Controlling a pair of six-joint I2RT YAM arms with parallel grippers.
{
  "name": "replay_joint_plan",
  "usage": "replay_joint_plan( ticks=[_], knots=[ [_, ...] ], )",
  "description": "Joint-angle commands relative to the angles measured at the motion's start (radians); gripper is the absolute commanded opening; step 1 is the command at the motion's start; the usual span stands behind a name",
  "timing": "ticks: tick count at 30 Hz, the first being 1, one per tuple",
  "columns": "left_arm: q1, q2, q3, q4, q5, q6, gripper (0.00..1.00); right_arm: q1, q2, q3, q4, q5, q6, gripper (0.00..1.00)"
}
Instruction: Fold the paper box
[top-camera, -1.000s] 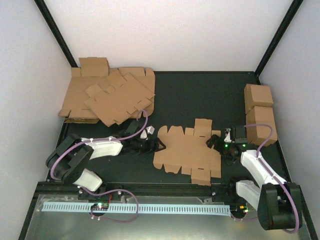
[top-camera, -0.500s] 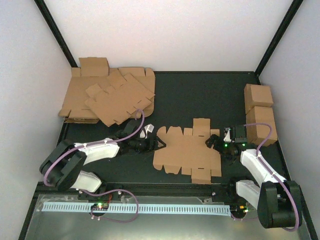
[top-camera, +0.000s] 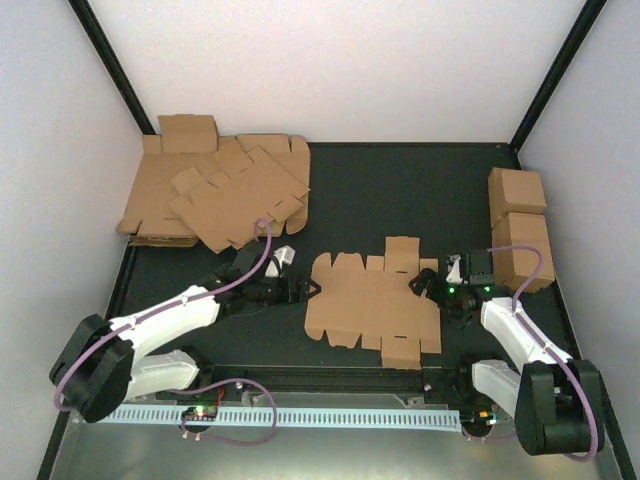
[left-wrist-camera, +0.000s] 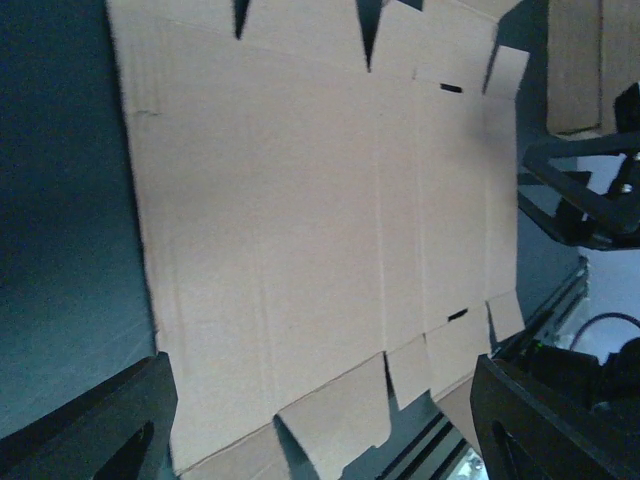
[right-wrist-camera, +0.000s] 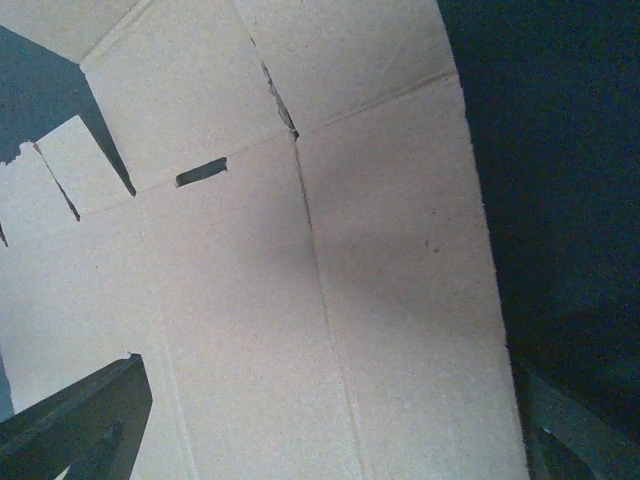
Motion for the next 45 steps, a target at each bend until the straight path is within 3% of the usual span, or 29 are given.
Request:
replay_joint_plan(
  ticks=[1, 8, 15, 21, 27, 34, 41, 45],
  knots=[
    [-0.003, -0.072, 0.028, -0.156, -0.079, 0.032, 0.85, 0.007, 0.000, 0.012, 0.020, -0.031, -0.002, 1.00],
    [-0.019, -0.185, -0.009, -0.303, -0.026, -0.141, 0.88, 0.011, 0.001, 0.017, 0.014, -0.029, -0.001, 1.00],
    [-0.125, -0.295, -0.158, -0.150, 0.004, -0.401, 0.88, 0.016, 0.013, 0.028, 0.012, -0.033, -0.004, 1.00],
    [-0.177, -0.247, -0.175, -0.113, -0.032, -0.475, 0.86, 0.016, 0.004, 0.021, 0.010, -0.040, -0.003, 1.00],
    [-0.199, -0.196, -0.288, 0.173, -0.035, -0.625, 0.74, 0.016, -0.006, 0.016, 0.015, -0.046, 0.008, 1.00],
    [-0.199, -0.128, -0.276, 0.189, -0.088, -0.636, 0.70, 0.016, -0.019, 0.012, 0.021, -0.045, 0.019, 1.00],
    [-0.199, 0.002, -0.302, 0.399, -0.075, -0.680, 0.57, 0.016, -0.005, 0.033, 0.015, -0.049, 0.016, 1.00],
    [-0.200, -0.007, -0.253, 0.348, -0.111, -0.619, 0.44, 0.015, -0.001, 0.048, 0.005, -0.048, 0.013, 1.00]
  ],
)
